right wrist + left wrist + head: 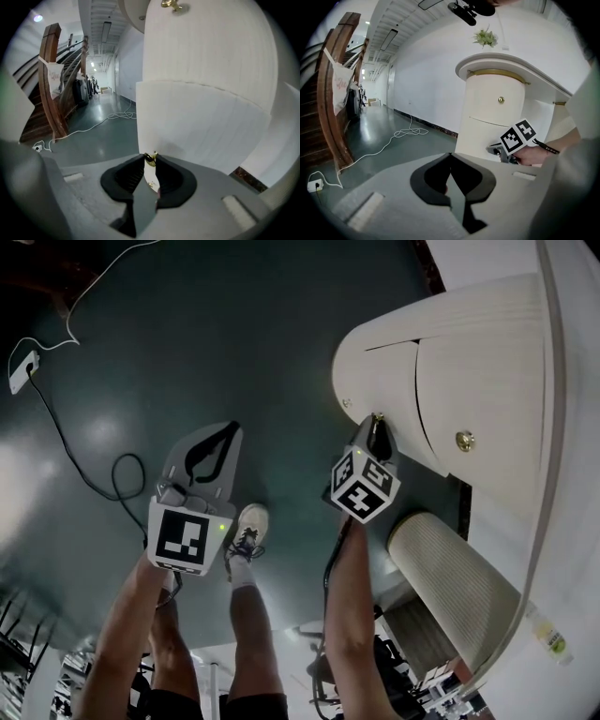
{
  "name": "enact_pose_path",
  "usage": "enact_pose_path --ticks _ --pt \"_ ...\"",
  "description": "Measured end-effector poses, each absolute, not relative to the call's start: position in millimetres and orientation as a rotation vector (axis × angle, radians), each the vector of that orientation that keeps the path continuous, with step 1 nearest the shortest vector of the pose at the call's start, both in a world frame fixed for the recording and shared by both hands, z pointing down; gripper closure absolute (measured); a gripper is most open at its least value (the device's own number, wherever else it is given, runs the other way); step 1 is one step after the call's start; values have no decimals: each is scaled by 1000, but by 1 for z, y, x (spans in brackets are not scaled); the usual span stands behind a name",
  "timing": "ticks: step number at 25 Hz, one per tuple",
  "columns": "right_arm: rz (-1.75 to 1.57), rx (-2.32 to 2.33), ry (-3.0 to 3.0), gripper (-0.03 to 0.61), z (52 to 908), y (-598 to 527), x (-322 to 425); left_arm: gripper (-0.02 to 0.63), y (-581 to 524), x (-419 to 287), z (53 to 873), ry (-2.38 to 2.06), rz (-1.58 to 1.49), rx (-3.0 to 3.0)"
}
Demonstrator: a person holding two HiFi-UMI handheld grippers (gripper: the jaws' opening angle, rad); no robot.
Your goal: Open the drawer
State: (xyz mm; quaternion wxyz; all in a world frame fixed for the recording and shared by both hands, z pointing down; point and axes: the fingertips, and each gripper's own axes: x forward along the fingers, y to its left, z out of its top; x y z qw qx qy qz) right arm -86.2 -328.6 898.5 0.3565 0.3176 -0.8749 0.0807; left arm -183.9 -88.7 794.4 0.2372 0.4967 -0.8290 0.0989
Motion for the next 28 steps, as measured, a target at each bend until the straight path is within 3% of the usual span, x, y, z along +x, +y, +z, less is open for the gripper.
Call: enact_pose_path --ticks 28 --pt "111 735 -2228 511 899 -244 -81 603 -37 -181 790 -2260 286 1380"
